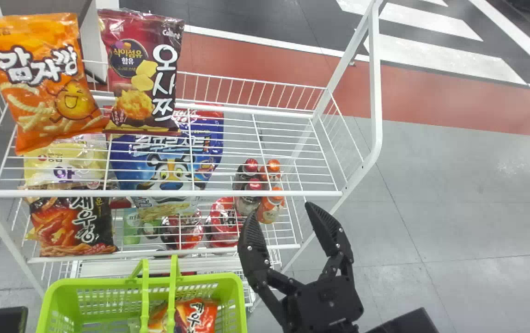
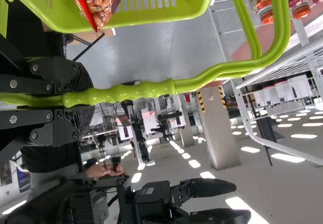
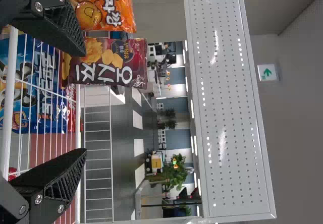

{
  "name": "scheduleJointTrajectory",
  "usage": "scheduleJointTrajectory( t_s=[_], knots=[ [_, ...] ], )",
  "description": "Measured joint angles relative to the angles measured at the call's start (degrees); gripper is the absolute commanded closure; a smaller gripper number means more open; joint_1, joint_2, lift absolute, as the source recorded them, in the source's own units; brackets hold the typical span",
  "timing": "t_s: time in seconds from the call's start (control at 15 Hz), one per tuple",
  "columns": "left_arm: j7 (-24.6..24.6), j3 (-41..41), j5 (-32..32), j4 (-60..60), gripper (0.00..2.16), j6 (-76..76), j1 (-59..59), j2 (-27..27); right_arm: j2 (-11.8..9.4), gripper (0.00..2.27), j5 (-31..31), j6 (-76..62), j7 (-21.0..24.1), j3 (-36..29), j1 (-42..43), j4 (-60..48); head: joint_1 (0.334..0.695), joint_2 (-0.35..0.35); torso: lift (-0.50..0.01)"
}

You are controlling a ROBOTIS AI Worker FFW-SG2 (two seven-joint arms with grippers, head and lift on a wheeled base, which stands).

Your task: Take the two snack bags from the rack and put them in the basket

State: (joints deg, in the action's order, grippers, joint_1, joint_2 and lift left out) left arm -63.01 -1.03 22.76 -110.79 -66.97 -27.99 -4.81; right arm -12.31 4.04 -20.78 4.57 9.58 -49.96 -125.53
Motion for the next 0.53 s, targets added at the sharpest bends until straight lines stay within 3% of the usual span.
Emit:
scheduleJointTrajectory(
  t_s=[0.53],
  knots=[
    [0.19,-0.15,-0.07,-0.29,1.99,0.03,-0.17,0.06,0.09,0.15,0.00,-0.34,0.00,0.21,0.03,0.08,0.695,-0.350,-0.011]
  ],
)
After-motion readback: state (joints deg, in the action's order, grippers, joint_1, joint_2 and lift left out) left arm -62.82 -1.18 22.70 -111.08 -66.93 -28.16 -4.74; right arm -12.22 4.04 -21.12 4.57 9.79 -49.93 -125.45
